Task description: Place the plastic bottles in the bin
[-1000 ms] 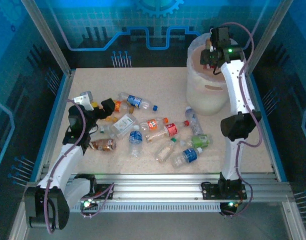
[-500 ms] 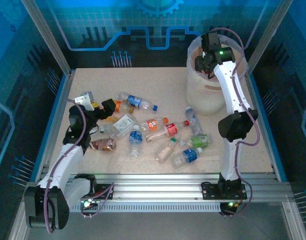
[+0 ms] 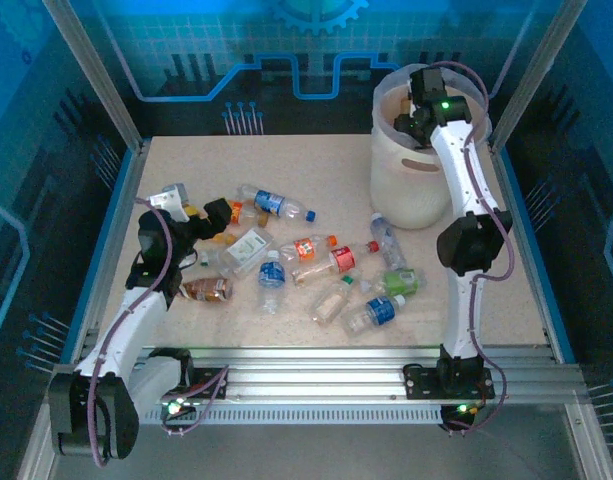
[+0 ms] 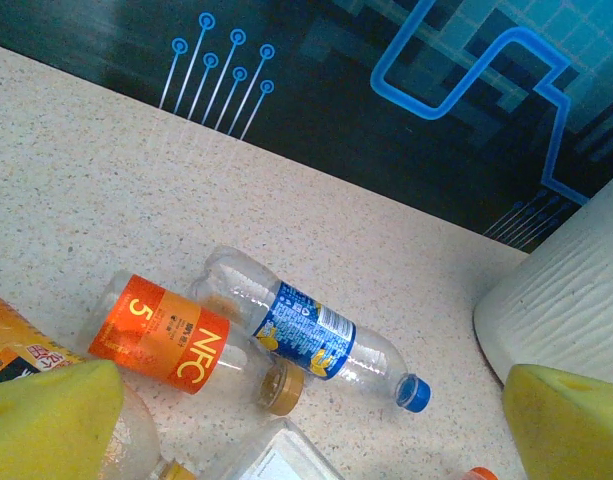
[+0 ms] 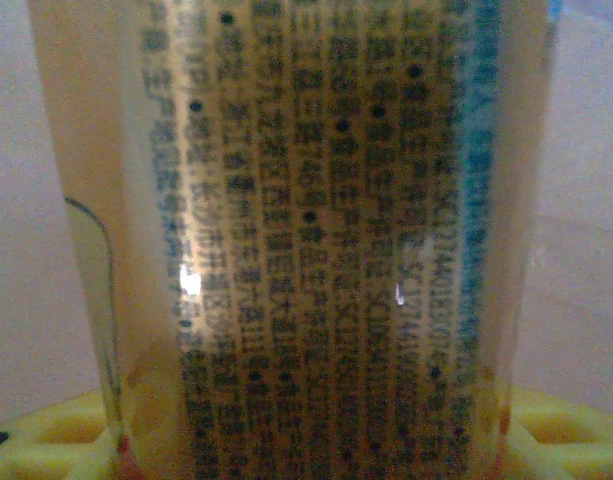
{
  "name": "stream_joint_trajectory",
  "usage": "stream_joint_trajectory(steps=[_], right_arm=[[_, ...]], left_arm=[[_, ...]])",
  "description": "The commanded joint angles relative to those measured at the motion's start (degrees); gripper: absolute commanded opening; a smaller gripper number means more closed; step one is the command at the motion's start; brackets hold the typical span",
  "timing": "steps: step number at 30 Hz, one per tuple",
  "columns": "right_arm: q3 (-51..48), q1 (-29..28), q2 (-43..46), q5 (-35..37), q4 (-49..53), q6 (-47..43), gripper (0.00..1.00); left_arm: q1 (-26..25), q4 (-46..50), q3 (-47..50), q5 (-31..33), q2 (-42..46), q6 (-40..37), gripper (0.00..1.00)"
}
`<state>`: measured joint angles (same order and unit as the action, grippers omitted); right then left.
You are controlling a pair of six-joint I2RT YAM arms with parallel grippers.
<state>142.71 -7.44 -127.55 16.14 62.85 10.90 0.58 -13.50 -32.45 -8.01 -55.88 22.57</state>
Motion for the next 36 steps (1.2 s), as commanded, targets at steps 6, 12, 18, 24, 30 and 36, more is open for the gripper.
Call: stream_joint_trajectory(steps=[6,12,18,24,30,36], right_arm=[[1.3,0.7,-3.0,-9.9,0.8,-0.3,0.34],[0.0,-0.2,-1.7,-14.4,-3.1,-0.9,0.34],[-0.2,-1.9,-1.4,-16.6,-6.1,-0.7,0.33],[1.1,-3.2,-1.7,-20.0,-5.6,1.6,0.33],[2.3,-3.3,-2.0,-24.5,-2.9,3.7,0.33],[2.5,-2.2,-1.2,-31.7,-2.7,6.0,0.33]], left_arm=[[-0.4,1.0,-1.7,-0.1,0.0,-0.5,0.99],[-0.5,1.1,-1.7,0.2,0.0,-0.6,0.99],[-0.5,0.9,-1.7,0.4,0.3,-0.8,0.99],[-0.5,1.0,-2.1,0.9,0.3,-1.0,0.99],[-0.4,0.9,-2.0,1.3,0.3,-0.9,0.99],[-0.4,1.0,-2.0,1.4,0.5,-0.7,0.99]])
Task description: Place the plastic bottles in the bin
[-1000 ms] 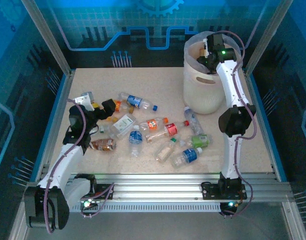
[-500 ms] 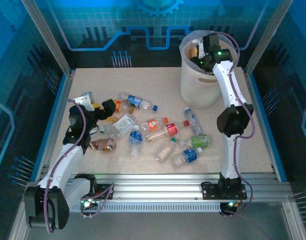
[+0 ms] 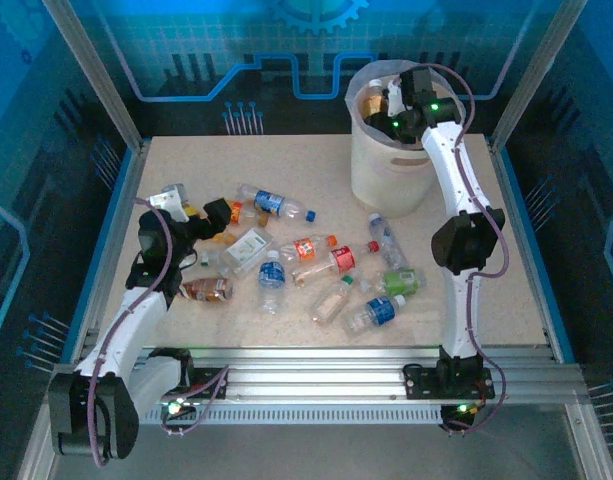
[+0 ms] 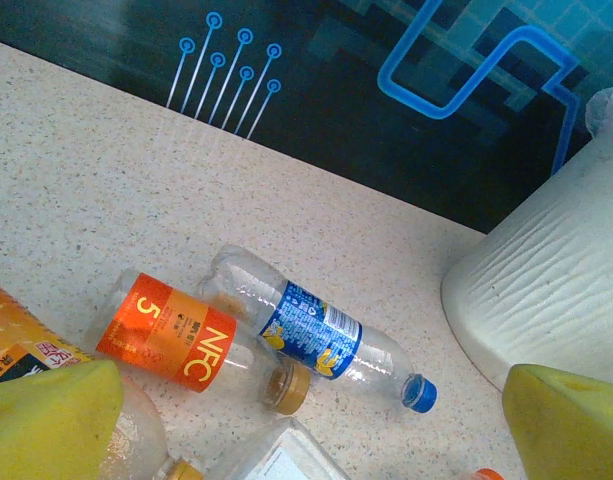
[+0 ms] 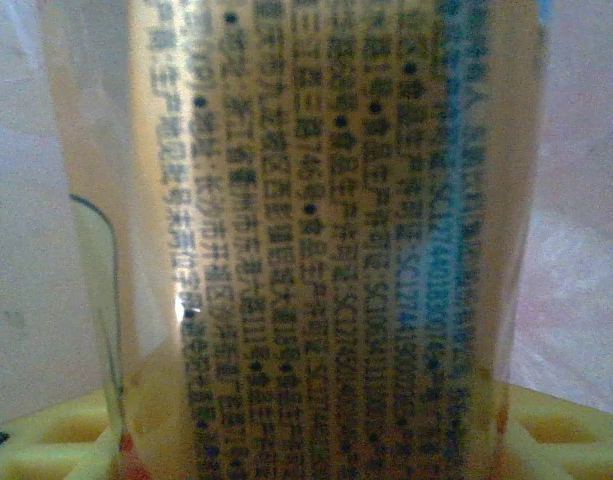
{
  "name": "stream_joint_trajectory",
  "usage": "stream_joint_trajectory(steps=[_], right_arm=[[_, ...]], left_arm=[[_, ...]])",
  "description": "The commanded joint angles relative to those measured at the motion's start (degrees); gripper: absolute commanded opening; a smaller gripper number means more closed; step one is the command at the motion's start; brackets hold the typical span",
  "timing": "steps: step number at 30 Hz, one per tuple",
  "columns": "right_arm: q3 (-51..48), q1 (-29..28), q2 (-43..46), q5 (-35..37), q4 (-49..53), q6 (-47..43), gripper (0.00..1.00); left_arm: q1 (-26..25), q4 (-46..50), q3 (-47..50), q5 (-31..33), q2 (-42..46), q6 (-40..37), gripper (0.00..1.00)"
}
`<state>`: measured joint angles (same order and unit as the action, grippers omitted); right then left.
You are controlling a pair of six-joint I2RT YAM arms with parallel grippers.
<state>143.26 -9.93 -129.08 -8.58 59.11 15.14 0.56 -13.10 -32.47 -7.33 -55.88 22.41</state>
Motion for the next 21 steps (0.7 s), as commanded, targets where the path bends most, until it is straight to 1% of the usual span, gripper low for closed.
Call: stream_joint_trajectory(steps=[1,4,7,9,14,21], right_arm=[[1.9,0.5,0.5,-8.1,0.9,2.1,0.33],[1.9,0.5,0.7,-8.3,1.1,1.7,0.33],[2.0,0.6,0.8,-7.1,2.1,1.1,0.33],[1.9,0.6,1.0,-4.0,3.0,0.7,0.33],[1.3,0.6,2.4,6.9,5.7,-0.7,0.34],[-0.5,0.9,3.6,10.8,6.2,-1.9,0.39]], left_arm=[[-0.4,0.7,-1.9,0.8,0.5,-0.5,0.99],[-0.5,0.6,-1.8,1.1,0.6,-0.5,0.99],[-0.5,0.6,-1.8,1.3,0.5,-0.5,0.99],[-0.5,0.6,-1.7,1.3,0.5,-0.7,0.99],[-0.5,0.9,-1.7,1.5,0.5,-1.1,0.99],[-0.4,0.9,-1.4,2.0,1.0,-1.1,0.99]])
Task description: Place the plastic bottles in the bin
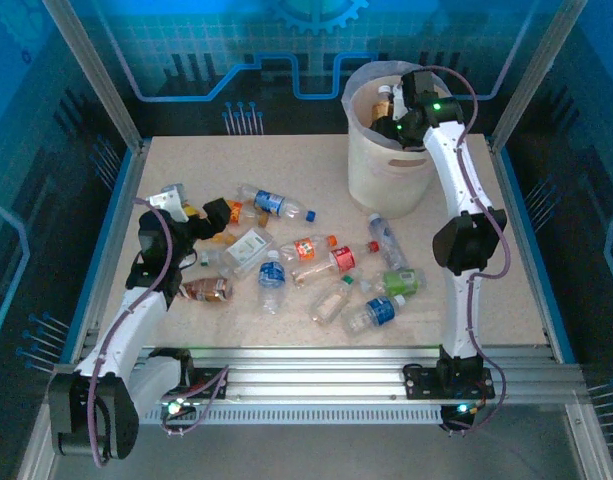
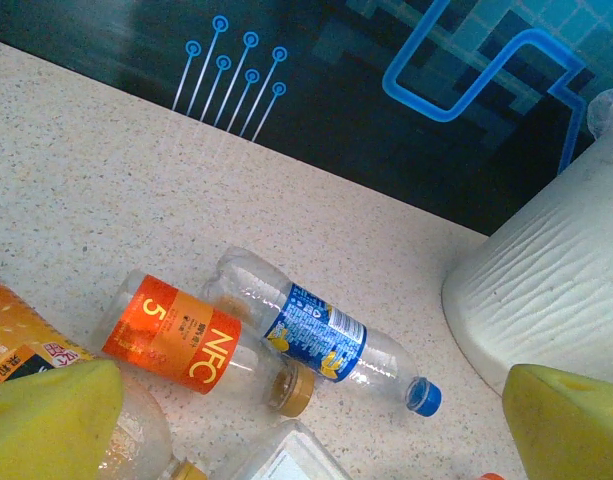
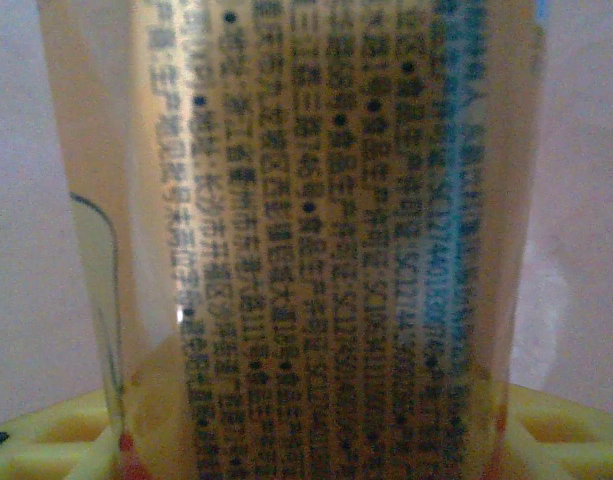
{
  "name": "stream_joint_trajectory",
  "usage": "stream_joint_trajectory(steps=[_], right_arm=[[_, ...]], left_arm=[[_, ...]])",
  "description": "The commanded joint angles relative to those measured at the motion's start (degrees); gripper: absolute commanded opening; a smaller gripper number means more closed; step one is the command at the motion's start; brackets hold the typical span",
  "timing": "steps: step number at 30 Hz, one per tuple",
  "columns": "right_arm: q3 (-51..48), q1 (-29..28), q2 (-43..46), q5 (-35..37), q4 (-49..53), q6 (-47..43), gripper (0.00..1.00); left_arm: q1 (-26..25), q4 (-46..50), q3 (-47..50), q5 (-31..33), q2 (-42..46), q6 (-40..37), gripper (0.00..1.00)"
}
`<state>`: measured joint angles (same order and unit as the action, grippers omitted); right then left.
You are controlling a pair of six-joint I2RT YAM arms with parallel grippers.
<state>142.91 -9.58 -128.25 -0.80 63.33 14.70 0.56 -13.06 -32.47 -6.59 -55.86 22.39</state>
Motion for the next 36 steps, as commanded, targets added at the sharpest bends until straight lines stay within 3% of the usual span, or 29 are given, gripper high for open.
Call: stream_joint_trajectory(steps=[1,20,36], right_arm=[[-0.1,0.7,2.4,3.3,2.2,-1.4,0.39],[5.2,1.8,-7.5,8.9,3.2,-5.4,0.42],[6.2,0.4,-13.7,4.3,6.1,-8.4,0.44]], left_arm=[[-0.5,1.0,-1.3,1.3,1.2,-1.1,0.99],[-0.5,1.2,-0.5,1.6,1.9,-1.5,0.99],[-0.4,1.3,-0.8,1.7,1.8,-1.6,0.99]])
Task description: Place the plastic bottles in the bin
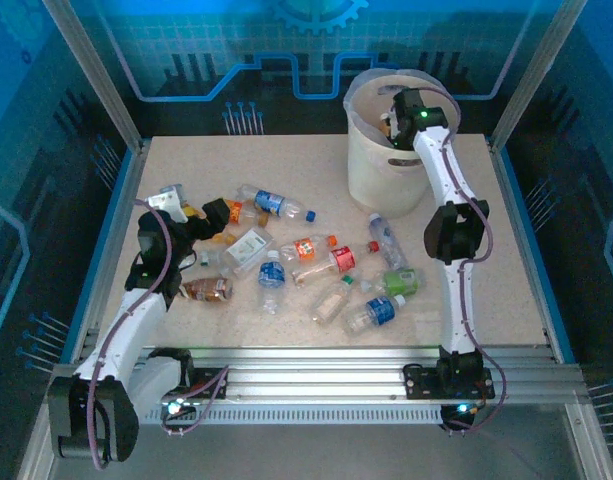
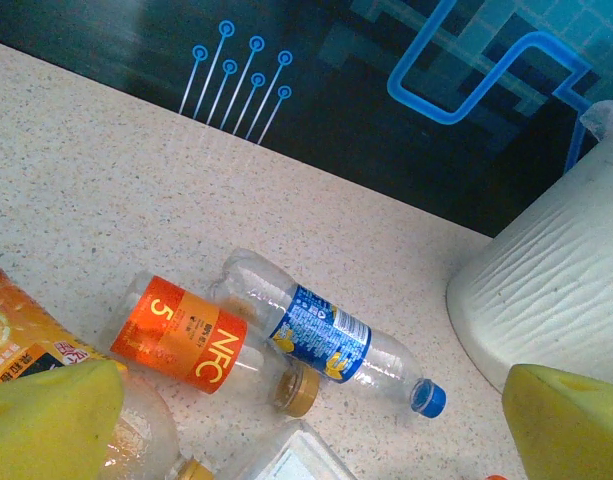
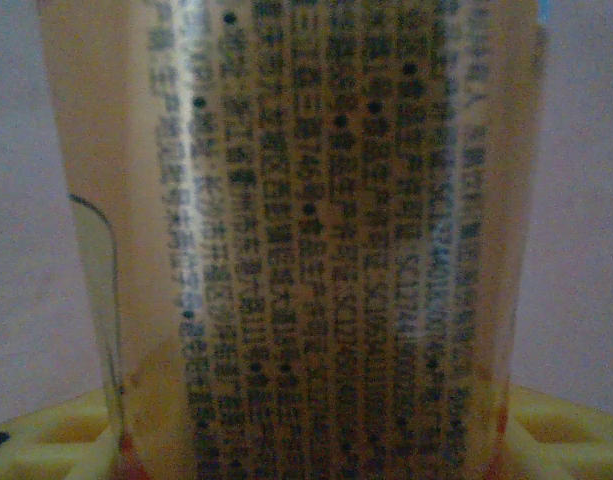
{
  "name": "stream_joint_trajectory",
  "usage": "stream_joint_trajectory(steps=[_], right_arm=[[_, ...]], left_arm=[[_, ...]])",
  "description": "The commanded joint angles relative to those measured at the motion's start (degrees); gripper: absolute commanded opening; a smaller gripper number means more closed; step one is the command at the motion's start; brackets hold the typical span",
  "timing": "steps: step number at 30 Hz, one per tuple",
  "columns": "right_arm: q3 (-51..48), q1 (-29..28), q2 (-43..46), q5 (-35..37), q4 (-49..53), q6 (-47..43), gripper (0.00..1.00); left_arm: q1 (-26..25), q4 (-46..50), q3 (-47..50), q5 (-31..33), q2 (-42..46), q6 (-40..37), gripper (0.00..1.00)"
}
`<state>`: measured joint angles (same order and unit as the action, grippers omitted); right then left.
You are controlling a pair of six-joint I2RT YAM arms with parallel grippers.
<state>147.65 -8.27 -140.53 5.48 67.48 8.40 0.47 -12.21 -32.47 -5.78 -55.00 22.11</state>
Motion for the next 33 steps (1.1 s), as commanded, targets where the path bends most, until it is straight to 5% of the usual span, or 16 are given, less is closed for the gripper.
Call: stream_joint_trajectory(steps=[1,20,33], right_arm=[[1.5,-1.3,-1.5,-2.4,2.3,-2.5,0.45],[-1.2,-5.1,-0.2,-12.5,3.0,-2.0,0.55],[4.2,-5.1,3.4,-3.1,2.8,-2.4,0.97]], left_arm=[[-0.4,0.3,-0.9,0.8,1.0,-1.2,0.99],[-0.5,-0.4,-0.6,1.0,0.9,-0.4,0.99],[-0.5,0.7,-0.9,1.5,1.3,-0.8,0.99]])
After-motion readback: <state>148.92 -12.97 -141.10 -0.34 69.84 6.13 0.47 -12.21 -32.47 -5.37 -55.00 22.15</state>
